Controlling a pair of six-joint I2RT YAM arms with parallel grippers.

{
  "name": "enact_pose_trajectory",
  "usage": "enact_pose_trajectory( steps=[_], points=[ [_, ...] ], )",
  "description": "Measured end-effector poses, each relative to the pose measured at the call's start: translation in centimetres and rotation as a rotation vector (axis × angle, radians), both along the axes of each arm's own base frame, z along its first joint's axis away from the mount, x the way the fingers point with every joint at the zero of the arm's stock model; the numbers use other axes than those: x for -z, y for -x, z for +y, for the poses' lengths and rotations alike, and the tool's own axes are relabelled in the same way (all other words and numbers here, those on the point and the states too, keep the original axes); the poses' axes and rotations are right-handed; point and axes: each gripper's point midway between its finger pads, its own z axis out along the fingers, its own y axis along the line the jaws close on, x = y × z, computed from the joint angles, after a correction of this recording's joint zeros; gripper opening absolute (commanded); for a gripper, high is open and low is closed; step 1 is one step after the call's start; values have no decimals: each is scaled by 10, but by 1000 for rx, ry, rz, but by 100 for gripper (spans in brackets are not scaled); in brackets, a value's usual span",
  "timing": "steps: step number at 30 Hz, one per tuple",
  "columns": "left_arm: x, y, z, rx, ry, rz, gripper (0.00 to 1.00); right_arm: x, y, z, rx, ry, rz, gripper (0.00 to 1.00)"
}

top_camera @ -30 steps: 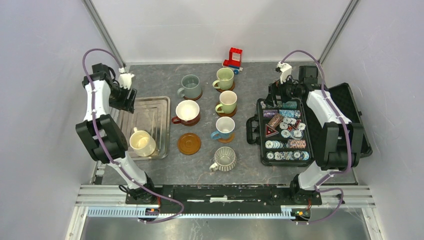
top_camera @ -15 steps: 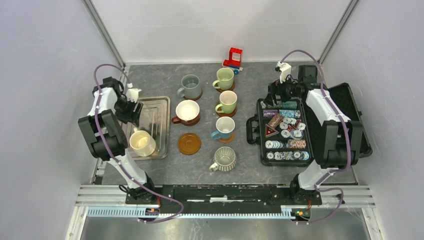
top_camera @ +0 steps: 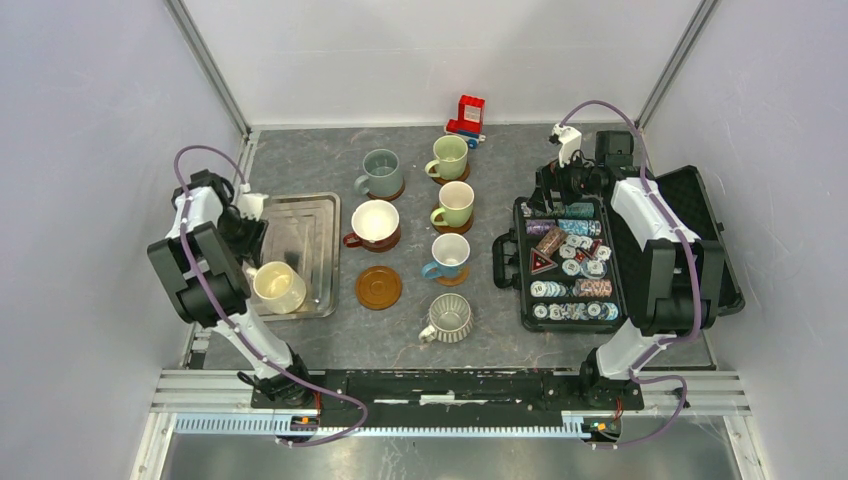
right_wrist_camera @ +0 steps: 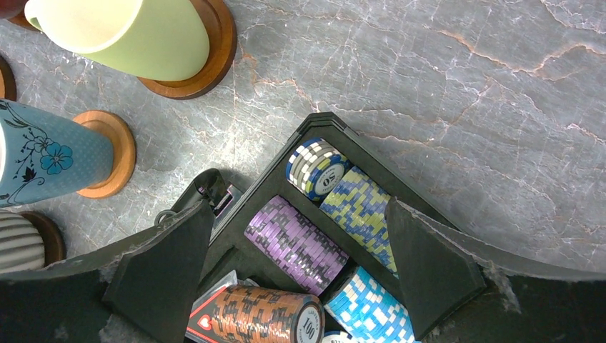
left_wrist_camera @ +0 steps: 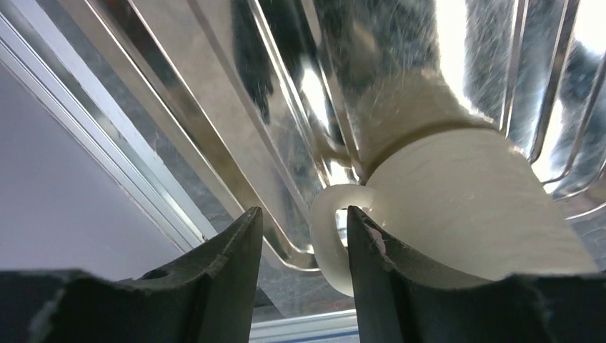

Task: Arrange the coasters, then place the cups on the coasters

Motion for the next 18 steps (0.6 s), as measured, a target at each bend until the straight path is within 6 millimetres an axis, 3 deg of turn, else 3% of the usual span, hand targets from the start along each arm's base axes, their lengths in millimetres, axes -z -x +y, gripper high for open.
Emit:
enact_pose_trajectory(
  steps=[4,10,18],
  points=[
    [2,25,1,14,10,48,55,0,0,0,0,0,1,98],
    [-7,58,4,36,25,99,69,0,0,0,-5,4,-2,98],
    [-34,81,50,88,-38,15,81,0,1,0,-15,7,-6,98]
  ],
)
